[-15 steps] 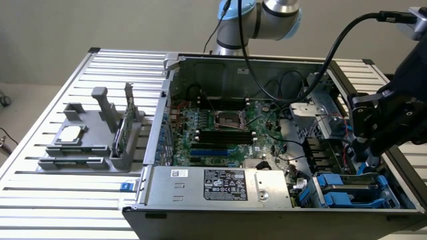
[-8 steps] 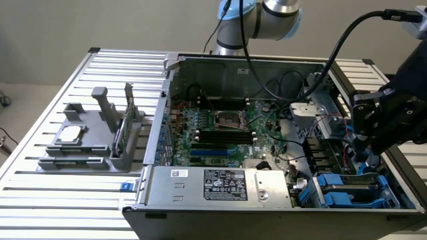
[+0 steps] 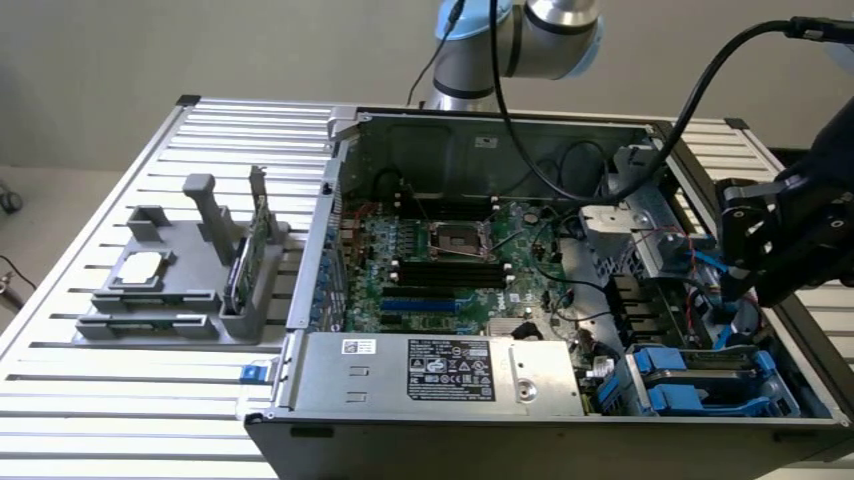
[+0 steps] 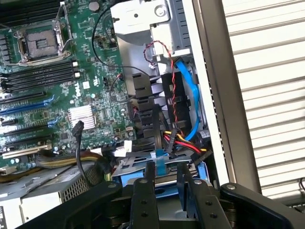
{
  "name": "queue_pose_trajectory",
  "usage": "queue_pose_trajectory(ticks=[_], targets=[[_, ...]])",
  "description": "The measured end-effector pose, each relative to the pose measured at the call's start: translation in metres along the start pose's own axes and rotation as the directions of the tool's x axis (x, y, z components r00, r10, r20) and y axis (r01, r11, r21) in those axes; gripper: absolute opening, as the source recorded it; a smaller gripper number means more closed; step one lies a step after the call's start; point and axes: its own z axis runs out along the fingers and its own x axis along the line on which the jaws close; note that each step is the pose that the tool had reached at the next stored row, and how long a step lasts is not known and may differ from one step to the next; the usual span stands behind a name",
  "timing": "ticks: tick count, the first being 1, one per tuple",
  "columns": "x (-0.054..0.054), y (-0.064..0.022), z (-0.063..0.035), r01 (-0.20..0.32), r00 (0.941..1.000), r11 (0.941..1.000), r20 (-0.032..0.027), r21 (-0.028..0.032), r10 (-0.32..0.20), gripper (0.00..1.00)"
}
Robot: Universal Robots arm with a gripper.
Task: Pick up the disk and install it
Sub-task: 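Insert the first disk wire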
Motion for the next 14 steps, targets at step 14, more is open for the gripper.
queue_pose_trajectory(ticks=[14], targets=[[-0.0053, -0.0021, 0.0003, -0.041, 0.9991, 0.9990, -0.0005, -0.0194, 0.041, 0.33]])
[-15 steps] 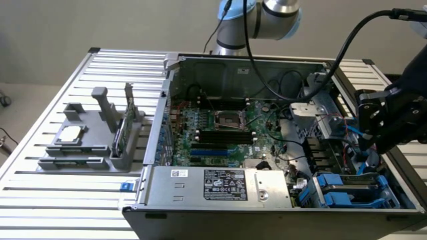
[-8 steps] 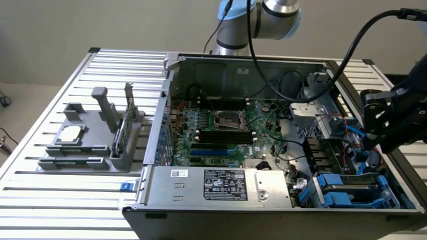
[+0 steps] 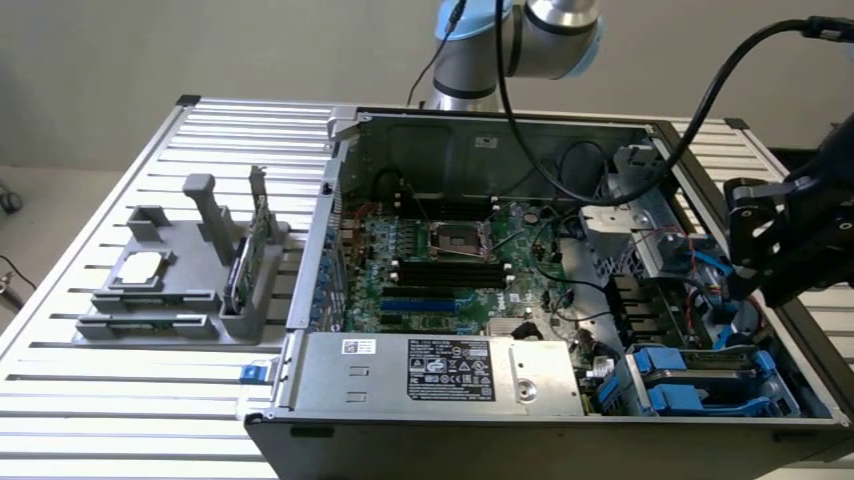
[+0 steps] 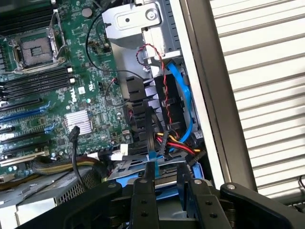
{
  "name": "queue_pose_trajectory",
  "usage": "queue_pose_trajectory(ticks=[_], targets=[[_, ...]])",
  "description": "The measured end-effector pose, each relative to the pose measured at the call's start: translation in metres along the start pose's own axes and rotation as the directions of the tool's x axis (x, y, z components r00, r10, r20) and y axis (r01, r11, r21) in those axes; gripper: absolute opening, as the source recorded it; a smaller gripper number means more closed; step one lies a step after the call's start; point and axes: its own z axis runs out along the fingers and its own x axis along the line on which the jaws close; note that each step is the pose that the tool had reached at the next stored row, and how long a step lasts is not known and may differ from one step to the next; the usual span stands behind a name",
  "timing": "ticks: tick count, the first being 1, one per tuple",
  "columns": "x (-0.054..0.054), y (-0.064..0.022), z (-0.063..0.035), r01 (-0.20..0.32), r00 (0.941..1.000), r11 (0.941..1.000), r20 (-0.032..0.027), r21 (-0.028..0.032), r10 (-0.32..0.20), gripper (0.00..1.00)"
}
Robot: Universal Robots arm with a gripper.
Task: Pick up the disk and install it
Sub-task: 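Insert the first disk wire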
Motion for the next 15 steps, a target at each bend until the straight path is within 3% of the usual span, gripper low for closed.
queue_pose_trajectory(ticks=[8, 11, 13, 15], targets=[[-0.0011, -0.0003, 0.0032, -0.058, 0.9983, 0.9976, -0.0037, -0.0373, 0.057, 0.33], [-0.0025, 0.0012, 0.0034, -0.074, 0.9973, 0.9966, -0.0001, -0.0367, 0.074, 0.33], [-0.0053, 0.0028, 0.0036, -0.078, 0.9969, 0.9966, 0.0047, -0.0249, 0.078, 0.33], [-0.0085, 0.0039, 0.0039, -0.086, 0.9962, 0.9961, 0.0080, -0.0182, 0.087, 0.33]])
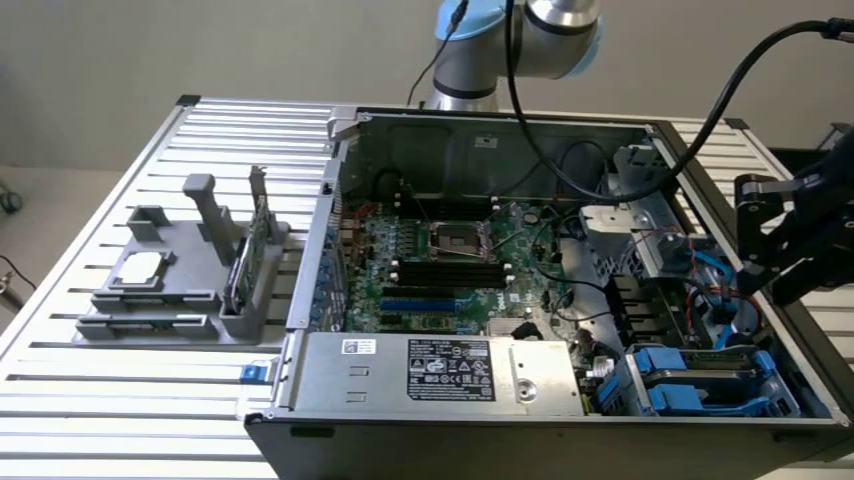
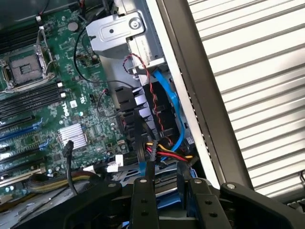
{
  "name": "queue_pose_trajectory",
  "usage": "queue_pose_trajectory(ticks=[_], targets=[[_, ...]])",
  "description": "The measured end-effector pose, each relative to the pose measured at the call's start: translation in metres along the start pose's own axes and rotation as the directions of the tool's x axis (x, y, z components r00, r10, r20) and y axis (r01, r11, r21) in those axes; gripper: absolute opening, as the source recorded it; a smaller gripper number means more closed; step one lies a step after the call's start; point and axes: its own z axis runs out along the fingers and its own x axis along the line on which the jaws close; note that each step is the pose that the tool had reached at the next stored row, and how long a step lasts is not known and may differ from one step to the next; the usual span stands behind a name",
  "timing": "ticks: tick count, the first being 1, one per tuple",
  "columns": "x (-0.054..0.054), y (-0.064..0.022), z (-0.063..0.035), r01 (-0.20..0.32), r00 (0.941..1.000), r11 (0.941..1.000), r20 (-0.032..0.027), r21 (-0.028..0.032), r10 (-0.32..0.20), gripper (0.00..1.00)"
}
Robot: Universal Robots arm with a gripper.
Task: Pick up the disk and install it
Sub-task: 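Insert the first disk wire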
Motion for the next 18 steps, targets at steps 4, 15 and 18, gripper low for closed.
queue_pose_trajectory(ticks=[4, 15, 18], targets=[[-0.0004, 0.0001, 0.0006, -0.061, 0.9981, 0.9982, 0.0089, 0.0011, 0.061, 0.33], [-0.0004, -0.0004, 0.0038, -0.255, 0.9662, 0.9669, 0.0360, -0.0034, 0.255, 0.33], [-0.0004, -0.0006, 0.0053, -0.308, 0.9504, 0.9513, 0.0434, -0.0055, 0.308, 0.33]])
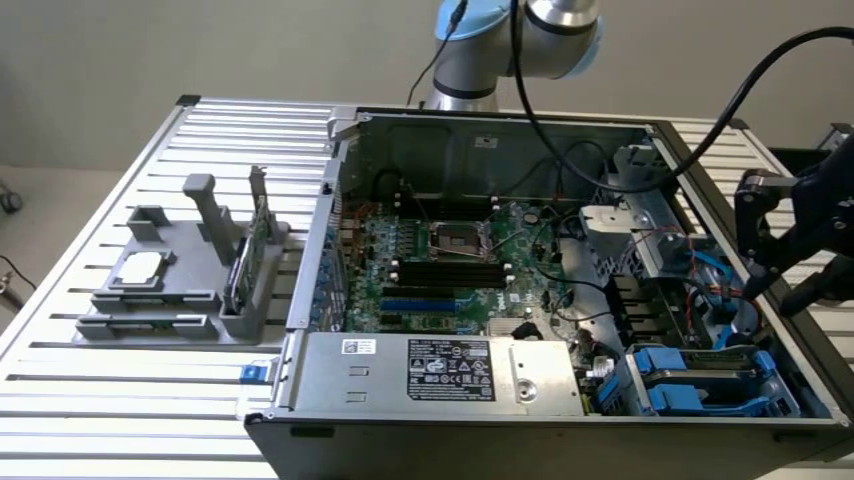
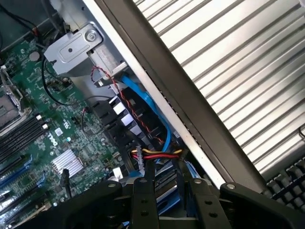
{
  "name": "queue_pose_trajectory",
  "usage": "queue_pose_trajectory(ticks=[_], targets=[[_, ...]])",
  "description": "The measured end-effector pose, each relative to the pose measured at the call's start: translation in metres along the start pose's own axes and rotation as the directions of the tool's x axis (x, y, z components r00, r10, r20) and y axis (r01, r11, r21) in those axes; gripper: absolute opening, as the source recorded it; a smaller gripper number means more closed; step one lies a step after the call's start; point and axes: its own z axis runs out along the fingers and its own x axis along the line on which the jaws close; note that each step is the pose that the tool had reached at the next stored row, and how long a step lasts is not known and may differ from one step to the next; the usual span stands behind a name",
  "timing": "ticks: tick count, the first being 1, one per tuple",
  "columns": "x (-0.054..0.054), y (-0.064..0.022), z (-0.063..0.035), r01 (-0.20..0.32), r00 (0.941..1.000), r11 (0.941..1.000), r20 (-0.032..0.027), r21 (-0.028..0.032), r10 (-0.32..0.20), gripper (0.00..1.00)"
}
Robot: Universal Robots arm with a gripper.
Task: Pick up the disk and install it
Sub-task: 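Insert the first disk wire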
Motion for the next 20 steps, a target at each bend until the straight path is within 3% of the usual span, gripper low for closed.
queue_pose_trajectory(ticks=[9, 17, 20], targets=[[-0.001, -0.0022, 0.0092, -0.127, 0.9917, 0.9919, 0.0191, -0.0023, 0.127, 0.33], [-0.012, -0.0173, 0.0152, -0.142, 0.9896, 0.9899, 0.0206, -0.0023, 0.142, 0.33], [-0.012, -0.0182, 0.0185, -0.155, 0.9877, 0.9879, 0.0207, -0.0006, 0.155, 0.33]])
